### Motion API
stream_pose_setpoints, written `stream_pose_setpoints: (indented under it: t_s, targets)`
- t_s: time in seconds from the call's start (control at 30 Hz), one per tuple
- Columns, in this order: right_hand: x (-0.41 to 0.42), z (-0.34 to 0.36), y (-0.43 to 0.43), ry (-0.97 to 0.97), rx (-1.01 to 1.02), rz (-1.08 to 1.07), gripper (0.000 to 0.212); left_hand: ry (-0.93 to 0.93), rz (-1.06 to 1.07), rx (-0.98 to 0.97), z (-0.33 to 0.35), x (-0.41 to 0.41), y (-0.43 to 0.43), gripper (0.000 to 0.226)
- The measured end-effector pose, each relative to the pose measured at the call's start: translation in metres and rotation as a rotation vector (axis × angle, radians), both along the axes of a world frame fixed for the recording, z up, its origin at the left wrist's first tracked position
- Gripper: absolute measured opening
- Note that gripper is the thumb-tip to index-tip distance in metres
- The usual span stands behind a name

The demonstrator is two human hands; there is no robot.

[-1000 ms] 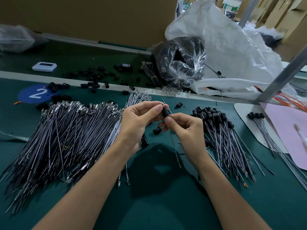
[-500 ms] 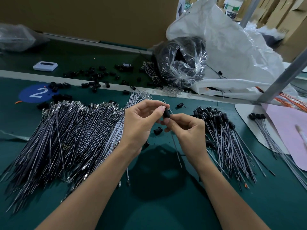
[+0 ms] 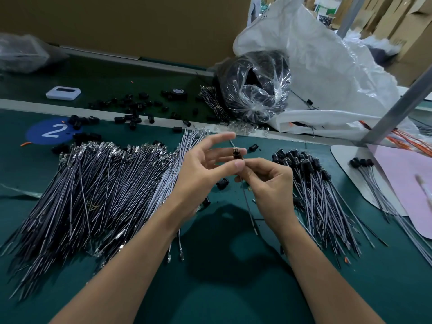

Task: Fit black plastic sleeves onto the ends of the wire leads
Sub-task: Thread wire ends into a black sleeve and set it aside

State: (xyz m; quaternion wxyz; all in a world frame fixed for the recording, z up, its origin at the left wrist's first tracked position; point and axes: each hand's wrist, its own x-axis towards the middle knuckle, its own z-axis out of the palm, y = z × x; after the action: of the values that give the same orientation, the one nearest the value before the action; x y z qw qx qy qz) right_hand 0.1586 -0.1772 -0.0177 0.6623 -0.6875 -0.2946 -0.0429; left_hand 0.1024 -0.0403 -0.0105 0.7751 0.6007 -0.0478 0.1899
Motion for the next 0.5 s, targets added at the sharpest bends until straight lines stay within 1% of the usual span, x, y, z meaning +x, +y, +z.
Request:
stream_pose_setpoints:
  t_s: [0.03, 0.1, 0.17, 0.23, 0.3, 0.4, 0.5]
  targets:
    - [0.001, -0.001, 0.000, 0.000, 0.005, -0.009, 0.013, 0.019, 0.002, 0.023, -0.001, 0.001, -0.001, 0.042]
    - [0.002, -0.001, 0.000, 0.010, 0.013, -0.018, 0.021, 0.011, 0.035, 0.037, -0.002, 0.002, -0.005, 0.033]
    - [0.003, -0.002, 0.000, -0.006, 0.007, -0.023, 0.022, -0.018, 0.064, 0.006, -0.003, 0.002, -0.008, 0.027]
    - [0.002, -0.002, 0.000, -0.035, 0.006, -0.020, 0.019, -0.051, 0.078, -0.029, -0.004, 0.002, -0.010, 0.026]
    - [0.001, -0.002, 0.001, -0.052, 0.017, -0.002, 0.011, -0.079, 0.085, -0.059, -0.003, 0.002, -0.010, 0.022]
    - [-0.002, -0.001, 0.001, -0.044, 0.039, 0.012, 0.004, -0.097, 0.089, -0.088, -0.002, 0.002, -0.011, 0.024]
    - [-0.005, -0.002, 0.003, -0.025, 0.065, 0.040, 0.008, -0.112, 0.097, -0.111, 0.000, 0.000, -0.012, 0.023]
